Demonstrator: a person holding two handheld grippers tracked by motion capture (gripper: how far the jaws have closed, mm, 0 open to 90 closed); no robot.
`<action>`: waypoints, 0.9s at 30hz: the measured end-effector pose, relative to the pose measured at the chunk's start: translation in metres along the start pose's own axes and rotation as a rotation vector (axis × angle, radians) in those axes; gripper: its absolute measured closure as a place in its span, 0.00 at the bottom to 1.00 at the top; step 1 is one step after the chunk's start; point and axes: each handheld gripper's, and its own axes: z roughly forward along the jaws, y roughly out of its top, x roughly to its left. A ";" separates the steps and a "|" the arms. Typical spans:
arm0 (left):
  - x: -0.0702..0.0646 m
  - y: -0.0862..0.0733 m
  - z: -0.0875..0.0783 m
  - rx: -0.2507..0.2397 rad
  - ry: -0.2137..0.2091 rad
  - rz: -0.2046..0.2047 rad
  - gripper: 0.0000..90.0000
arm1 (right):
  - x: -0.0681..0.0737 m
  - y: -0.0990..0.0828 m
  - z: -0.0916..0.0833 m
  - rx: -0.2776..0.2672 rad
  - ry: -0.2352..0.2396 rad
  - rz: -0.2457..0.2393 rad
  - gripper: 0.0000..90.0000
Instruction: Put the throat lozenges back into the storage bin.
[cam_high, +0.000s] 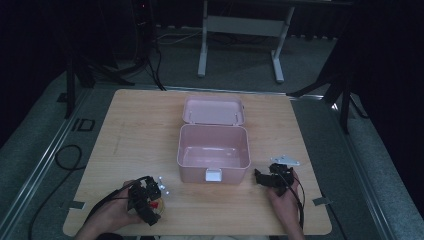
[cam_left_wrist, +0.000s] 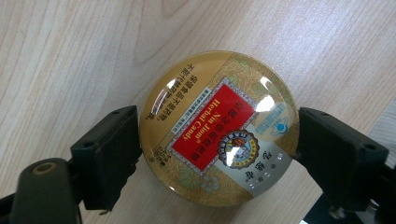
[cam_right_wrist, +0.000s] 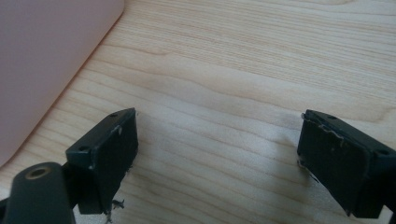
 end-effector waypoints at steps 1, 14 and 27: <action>0.000 0.000 0.000 0.004 0.005 0.003 0.22 | 0.000 0.000 0.000 0.000 0.000 0.000 0.14; 0.001 0.004 -0.004 0.021 0.009 0.028 0.22 | 0.000 0.000 0.000 0.000 0.000 0.000 0.14; 0.015 0.004 -0.019 -0.004 0.018 -0.013 0.22 | 0.000 0.000 0.000 0.000 0.000 0.000 0.14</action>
